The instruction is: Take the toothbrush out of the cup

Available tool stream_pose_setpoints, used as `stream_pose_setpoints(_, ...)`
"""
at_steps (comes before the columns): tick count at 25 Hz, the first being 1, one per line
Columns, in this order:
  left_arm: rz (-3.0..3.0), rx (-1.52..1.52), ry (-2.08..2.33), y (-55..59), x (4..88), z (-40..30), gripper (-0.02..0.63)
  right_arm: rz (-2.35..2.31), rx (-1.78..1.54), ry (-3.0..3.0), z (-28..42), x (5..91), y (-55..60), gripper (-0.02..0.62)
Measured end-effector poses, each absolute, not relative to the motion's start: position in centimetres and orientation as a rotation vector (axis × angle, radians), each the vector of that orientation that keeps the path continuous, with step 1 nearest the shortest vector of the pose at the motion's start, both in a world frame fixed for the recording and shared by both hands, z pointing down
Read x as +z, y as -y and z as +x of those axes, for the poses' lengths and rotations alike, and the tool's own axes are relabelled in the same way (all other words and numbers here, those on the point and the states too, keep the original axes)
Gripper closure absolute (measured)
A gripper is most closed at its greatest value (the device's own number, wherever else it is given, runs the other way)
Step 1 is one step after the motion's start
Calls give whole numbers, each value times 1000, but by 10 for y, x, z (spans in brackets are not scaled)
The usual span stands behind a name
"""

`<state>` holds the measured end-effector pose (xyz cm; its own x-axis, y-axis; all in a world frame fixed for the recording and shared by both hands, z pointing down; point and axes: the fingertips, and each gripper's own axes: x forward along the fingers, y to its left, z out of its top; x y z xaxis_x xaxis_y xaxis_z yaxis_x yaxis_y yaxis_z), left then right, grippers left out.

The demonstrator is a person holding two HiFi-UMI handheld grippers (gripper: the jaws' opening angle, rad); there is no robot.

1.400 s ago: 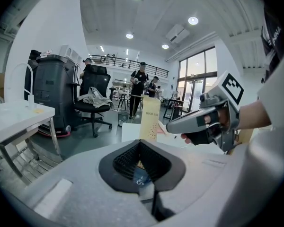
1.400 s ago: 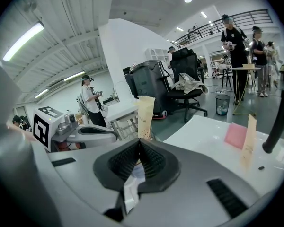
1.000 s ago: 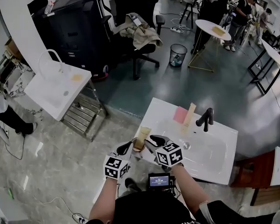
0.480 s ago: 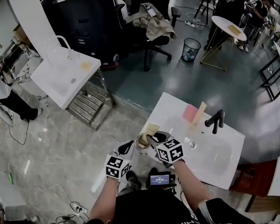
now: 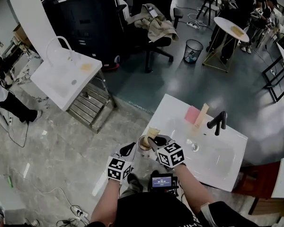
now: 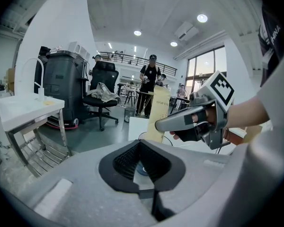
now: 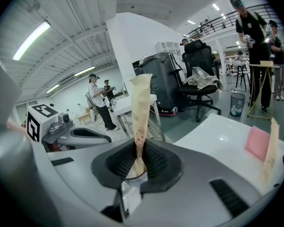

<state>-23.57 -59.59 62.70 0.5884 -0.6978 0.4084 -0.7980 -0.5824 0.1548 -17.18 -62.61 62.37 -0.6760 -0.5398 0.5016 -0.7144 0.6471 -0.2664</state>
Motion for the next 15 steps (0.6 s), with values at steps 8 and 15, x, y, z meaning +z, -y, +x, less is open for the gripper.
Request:
stream_pose_setpoints(8,2539,428,1196,599,616,-231,595,1036,621,2514,-170,601,628,551)
stream_pose_setpoints(15,2592,413,1167,602,599,-222,595,1087,601,2562,-164,564,628,552)
